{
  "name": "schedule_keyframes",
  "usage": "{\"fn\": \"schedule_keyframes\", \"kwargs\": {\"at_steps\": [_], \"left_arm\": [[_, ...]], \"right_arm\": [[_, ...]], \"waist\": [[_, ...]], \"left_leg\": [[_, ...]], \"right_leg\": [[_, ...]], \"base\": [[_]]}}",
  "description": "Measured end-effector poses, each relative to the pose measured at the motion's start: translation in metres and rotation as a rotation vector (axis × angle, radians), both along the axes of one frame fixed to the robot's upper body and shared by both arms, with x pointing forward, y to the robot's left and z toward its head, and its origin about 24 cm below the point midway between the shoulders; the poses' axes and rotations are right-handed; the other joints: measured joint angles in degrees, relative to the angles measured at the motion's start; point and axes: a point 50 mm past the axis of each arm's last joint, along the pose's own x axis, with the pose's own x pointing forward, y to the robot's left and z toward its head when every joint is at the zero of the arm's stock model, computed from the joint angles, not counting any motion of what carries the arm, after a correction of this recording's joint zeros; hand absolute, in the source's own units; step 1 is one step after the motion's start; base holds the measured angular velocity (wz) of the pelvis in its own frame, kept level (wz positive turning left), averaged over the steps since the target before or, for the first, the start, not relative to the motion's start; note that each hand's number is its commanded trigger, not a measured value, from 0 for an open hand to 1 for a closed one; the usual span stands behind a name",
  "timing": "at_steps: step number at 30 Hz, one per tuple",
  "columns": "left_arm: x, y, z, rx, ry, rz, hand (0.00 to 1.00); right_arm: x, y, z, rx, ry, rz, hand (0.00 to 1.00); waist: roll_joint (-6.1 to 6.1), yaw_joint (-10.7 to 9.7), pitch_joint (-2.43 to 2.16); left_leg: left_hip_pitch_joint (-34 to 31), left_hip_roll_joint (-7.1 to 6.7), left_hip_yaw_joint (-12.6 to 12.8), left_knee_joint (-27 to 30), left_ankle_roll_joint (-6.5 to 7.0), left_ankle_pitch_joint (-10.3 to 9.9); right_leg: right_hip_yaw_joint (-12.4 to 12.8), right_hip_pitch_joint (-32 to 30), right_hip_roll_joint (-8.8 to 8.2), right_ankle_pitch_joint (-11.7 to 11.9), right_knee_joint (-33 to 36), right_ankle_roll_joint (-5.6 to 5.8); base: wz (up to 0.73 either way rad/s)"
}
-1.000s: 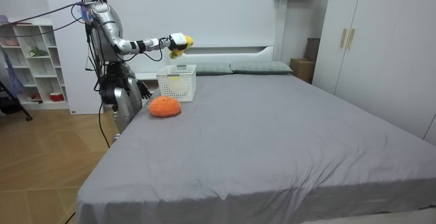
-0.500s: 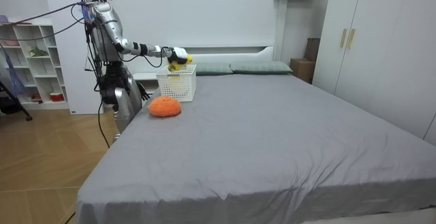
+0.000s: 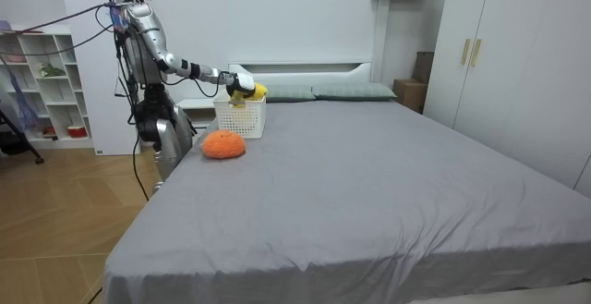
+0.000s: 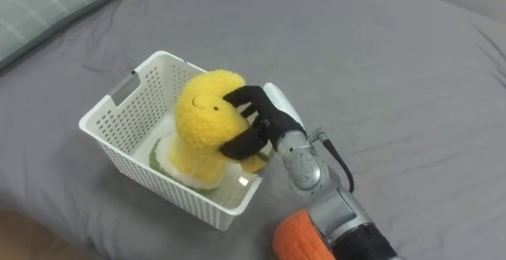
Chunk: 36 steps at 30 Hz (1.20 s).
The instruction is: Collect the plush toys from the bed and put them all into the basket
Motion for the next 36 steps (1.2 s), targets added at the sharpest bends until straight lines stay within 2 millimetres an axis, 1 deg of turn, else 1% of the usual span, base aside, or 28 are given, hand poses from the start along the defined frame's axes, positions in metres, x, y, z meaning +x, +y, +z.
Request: {"fn": "schedule_keyframes", "kwargs": {"at_steps": [5, 11, 14, 16, 23, 26, 28, 29, 30, 31, 35, 36], "left_arm": [[-0.006, 0.001, -0.001, 0.007, 0.026, 0.002, 0.0], [-0.004, 0.001, -0.001, 0.012, 0.032, -0.005, 0.0], [-0.004, 0.001, -0.001, 0.013, 0.038, -0.003, 0.0], [-0.005, 0.001, -0.001, 0.012, 0.04, -0.003, 0.0], [-0.005, 0.0, -0.002, -0.005, 0.049, -0.007, 0.0], [-0.006, 0.0, -0.002, -0.011, 0.054, -0.008, 0.0], [-0.008, 0.001, -0.002, -0.014, 0.061, -0.008, 0.0], [-0.007, 0.001, -0.002, -0.014, 0.06, -0.007, 0.0], [-0.007, 0.001, -0.002, -0.015, 0.059, -0.007, 0.0], [-0.007, 0.001, -0.002, -0.015, 0.058, -0.007, 0.0], [-0.007, 0.001, -0.002, -0.012, 0.054, 0.012, 0.0], [-0.008, 0.001, -0.002, -0.007, 0.051, 0.024, 0.0]], "right_arm": [[-0.001, -0.004, -0.007, -0.019, 0.028, -0.014, 0.0], [0.0, -0.007, -0.006, -0.016, 0.026, -0.025, 0.0], [0.001, -0.009, -0.006, 0.012, 0.033, -0.04, 0.0], [0.001, -0.009, -0.006, 0.008, 0.029, -0.042, 0.0], [0.001, -0.009, -0.005, 0.01, 0.025, -0.041, 0.0], [0.003, -0.01, 0.001, 0.026, 0.002, -0.052, 0.0], [0.005, -0.008, 0.012, 0.049, -0.049, -0.059, 0.0], [0.006, -0.008, 0.014, 0.055, -0.059, -0.063, 0.0], [0.006, -0.009, 0.017, 0.064, -0.075, -0.08, 0.0], [0.007, -0.012, 0.018, 0.067, -0.087, -0.101, 0.0], [0.011, -0.022, 0.024, 0.086, -0.119, -0.165, 0.0], [0.012, -0.028, 0.026, 0.097, -0.131, -0.199, 0.0]], "waist": [[-0.01, -0.1, -0.01], [0.08, -0.4, 0.02], [0.09, -0.4, 0.02], [0.3, -0.4, 0.15], [0.45, -0.4, 0.13], [0.56, -1.1, -0.03], [0.81, -1.7, -0.15], [0.84, -1.8, -0.17], [0.87, -1.9, -0.29], [0.84, -1.9, -0.46], [0.77, -2.5, -0.56], [0.82, -2.7, -0.59]], "left_leg": [[-0.1, -0.11, -0.4, 0.3, 0.01, 0.0], [0.1, -0.19, -0.9, 0.4, 0.0, 0.0], [0.2, -0.26, -1.0, 0.5, 0.0, 0.0], [0.4, -0.28, -0.9, 0.5, 0.01, 0.0], [0.5, -0.27, -0.9, 0.5, 0.01, 0.0], [0.4, -0.34, -1.0, 0.5, 0.02, 0.0], [0.5, -0.36, -1.0, 0.5, 0.03, 0.0], [0.5, -0.37, -1.0, 0.5, 0.03, 0.0], [0.6, -0.37, -1.0, 0.5, 0.03, 0.0], [0.7, -0.37, -0.9, 0.5, 0.03, 0.0], [1.0, -0.34, -0.6, 0.6, 0.06, 0.0], [1.0, -0.33, -0.5, 0.5, 0.13, -0.1]], "right_leg": [[0.0, 0.1, -0.02, 0.0, 0.0, 0.0], [0.0, 0.8, -0.04, 0.0, -0.1, 0.0], [0.0, 0.9, -0.12, 0.0, 0.0, 0.0], [0.1, 1.0, -0.14, 0.0, 0.0, 0.0], [0.1, 1.2, -0.43, 0.0, 0.1, 0.0], [0.2, 1.2, -0.45, 0.0, 0.1, 0.0], [0.3, 1.2, -0.45, 0.0, 0.1, 0.0], [0.3, 1.2, -0.45, 0.0, 0.1, 0.0], [0.3, 1.3, -0.42, 0.0, 0.1, 0.0], [0.3, 1.4, -0.43, 0.0, 0.1, 0.0], [0.4, 1.5, -0.53, 0.0, 0.1, 0.01], [0.4, 1.4, -0.56, 0.0, 0.1, 0.01]], "base": [[0.04], [0.03], [0.0], [0.0], [0.0], [0.0], [0.0], [0.0], [0.0], [0.0], [-0.02], [-0.03]]}}
